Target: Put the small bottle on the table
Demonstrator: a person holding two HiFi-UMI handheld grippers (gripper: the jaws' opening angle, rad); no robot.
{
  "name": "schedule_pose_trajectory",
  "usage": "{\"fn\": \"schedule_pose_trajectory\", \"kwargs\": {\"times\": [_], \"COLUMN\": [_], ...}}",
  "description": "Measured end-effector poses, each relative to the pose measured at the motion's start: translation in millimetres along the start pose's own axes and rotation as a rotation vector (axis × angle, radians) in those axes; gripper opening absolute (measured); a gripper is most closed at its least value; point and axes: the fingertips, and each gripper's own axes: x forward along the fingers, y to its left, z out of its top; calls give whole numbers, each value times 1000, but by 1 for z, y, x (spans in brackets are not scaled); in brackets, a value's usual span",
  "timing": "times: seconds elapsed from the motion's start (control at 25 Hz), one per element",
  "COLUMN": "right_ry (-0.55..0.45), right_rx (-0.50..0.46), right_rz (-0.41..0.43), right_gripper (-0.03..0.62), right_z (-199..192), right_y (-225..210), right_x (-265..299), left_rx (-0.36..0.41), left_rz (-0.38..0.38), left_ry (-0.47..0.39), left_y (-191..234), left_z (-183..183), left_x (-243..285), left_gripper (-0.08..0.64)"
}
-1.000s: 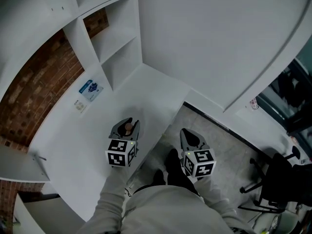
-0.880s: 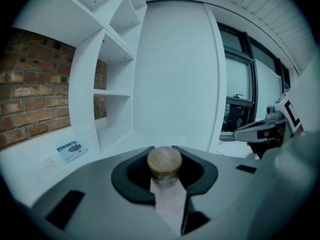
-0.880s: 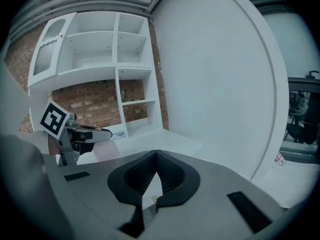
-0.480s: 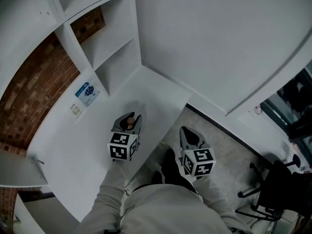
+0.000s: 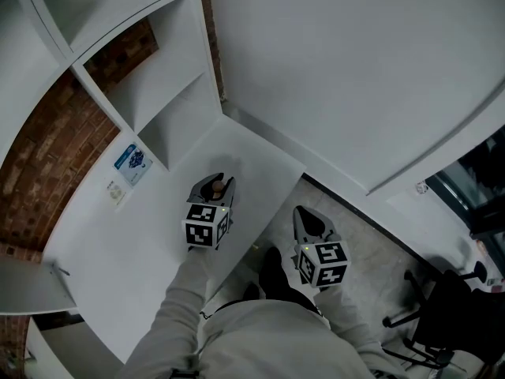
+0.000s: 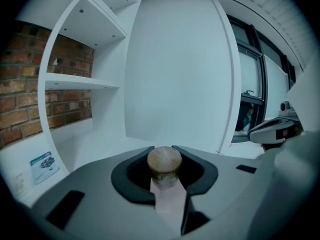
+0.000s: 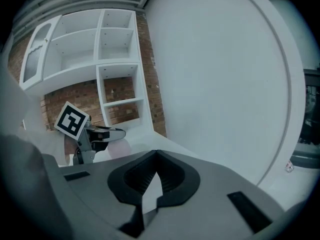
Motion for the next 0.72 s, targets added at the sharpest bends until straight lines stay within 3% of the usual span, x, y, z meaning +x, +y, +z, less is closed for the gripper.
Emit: {"fn": "schedule_pose_trajectory", "kwargs": {"times": [0.72], "right_ry": [37], "right_rx": [19], "right_rz": [-17], "right_gripper": [28], "right_z": [9], "right_y": [-58], "right_x": [32], "left_rx": [10], "left_rz": [33], "left_ry": [29], "left_y": [21], "left_z": [17], "left_x": [124], "left_gripper": [118]}}
